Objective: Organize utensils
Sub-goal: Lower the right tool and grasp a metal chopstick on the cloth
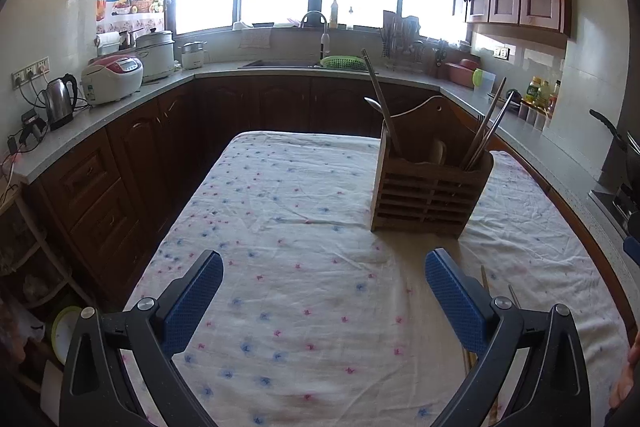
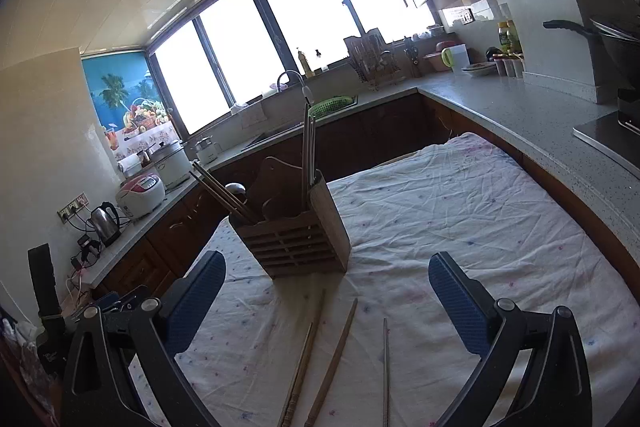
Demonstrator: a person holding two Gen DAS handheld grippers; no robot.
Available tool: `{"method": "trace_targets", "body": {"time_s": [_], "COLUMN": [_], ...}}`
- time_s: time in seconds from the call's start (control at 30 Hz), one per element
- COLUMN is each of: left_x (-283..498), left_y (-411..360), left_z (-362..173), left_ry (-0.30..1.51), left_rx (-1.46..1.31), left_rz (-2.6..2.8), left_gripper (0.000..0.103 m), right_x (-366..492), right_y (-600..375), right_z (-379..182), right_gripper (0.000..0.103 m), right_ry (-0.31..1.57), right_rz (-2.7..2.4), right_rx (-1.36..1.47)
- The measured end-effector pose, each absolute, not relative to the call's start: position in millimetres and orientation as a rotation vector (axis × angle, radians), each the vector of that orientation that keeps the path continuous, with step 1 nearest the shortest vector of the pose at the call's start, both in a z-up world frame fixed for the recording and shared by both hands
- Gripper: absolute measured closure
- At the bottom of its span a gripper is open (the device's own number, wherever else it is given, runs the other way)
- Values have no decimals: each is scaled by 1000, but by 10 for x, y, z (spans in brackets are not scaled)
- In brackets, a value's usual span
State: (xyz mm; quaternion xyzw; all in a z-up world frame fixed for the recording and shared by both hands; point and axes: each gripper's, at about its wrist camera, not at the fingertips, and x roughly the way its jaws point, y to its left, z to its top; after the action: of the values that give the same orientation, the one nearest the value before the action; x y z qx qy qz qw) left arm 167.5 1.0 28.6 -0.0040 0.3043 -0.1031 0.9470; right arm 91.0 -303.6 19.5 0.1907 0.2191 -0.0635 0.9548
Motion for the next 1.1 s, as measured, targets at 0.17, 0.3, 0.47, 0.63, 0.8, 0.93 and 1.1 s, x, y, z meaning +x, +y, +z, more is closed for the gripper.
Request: {"method": "trace_targets", "body": {"time_s": [0.17, 0.3, 0.47, 0.63, 0.8, 0.93, 1.1], "left_x": [1674, 1678, 1708, 1752, 1803, 1858, 1965], "left_y": [-4, -69, -166, -321, -386, -424, -502], "left_z": [220, 159, 92, 6, -77, -130, -209], "left_ry": [663, 693, 729, 771, 805, 825, 870], "left_rx": [-17, -12, 10, 37, 29, 23, 8], "left_rz": [-253, -288, -314, -322, -335, -352, -400], "left_gripper": [1, 1, 1, 2, 3, 12, 29], "right_x": [820, 785, 779, 792, 917, 1036, 1157], "right_y": [-3090, -3128, -3144, -3152, -3076, -3005, -2937], "right_z": [41, -68, -165, -255, -423, -610, -780], "right_gripper": [1, 1, 1, 1, 14, 31, 51], "right_ry": [485, 520, 562, 604, 705, 793, 861], "right_rz": [-159, -178, -194, -196, -185, -167, -158], "right_rx": [395, 398, 388, 381, 353, 341, 312]}}
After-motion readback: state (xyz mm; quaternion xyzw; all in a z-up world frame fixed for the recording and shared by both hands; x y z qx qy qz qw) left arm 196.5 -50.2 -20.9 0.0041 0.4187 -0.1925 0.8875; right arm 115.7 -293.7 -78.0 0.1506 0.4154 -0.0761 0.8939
